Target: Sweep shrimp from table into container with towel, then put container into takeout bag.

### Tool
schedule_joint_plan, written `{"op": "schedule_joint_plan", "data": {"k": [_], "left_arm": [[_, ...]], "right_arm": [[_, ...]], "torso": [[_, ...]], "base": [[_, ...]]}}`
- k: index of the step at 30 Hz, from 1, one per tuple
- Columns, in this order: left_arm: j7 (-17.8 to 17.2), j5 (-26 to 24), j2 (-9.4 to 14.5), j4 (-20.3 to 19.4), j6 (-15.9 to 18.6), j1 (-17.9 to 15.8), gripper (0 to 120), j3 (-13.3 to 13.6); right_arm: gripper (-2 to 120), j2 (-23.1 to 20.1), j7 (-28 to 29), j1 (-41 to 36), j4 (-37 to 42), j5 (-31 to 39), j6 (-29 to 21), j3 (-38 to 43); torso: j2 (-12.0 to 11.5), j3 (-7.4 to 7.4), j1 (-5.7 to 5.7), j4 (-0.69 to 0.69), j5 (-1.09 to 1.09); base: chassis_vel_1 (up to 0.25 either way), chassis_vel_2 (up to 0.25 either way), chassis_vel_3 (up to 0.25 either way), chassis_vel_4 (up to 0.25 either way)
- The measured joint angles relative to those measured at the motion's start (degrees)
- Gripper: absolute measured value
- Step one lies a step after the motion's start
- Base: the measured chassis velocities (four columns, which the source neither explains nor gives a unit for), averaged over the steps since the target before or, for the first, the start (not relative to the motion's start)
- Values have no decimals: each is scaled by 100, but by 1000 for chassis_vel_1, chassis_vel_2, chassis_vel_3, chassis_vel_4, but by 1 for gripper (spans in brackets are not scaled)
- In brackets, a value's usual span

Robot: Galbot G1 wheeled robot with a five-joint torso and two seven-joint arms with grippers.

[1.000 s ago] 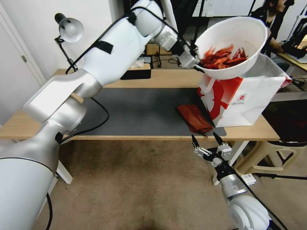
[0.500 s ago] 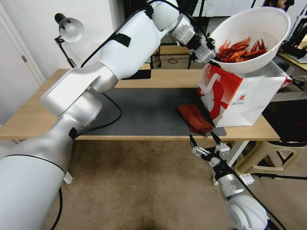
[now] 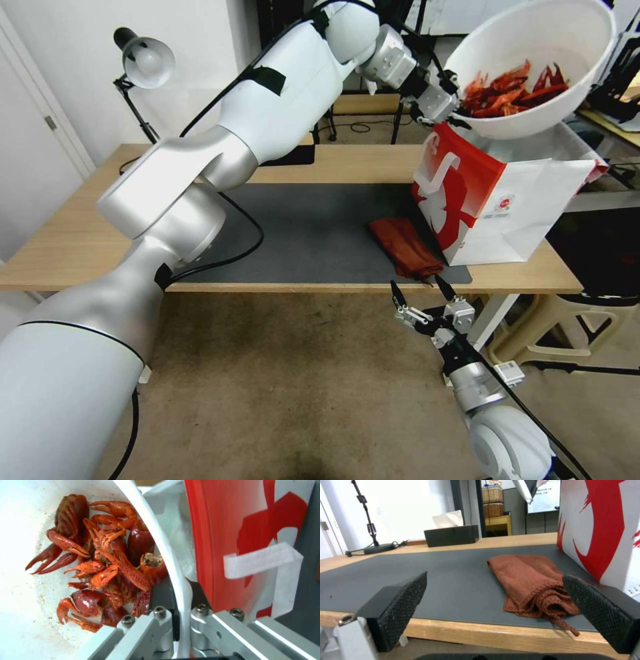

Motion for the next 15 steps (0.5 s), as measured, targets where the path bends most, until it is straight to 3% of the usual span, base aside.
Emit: {"op": "schedule_joint_plan", "data": {"k": [15], "left_arm": [[-103, 190, 8, -9, -69, 314, 0, 82]], "right_arm": [[100, 45, -34, 3, -41, 14, 10, -9]], "torso": [[0, 0, -1, -1, 0]], "base": [[0, 0, 0, 0]]}}
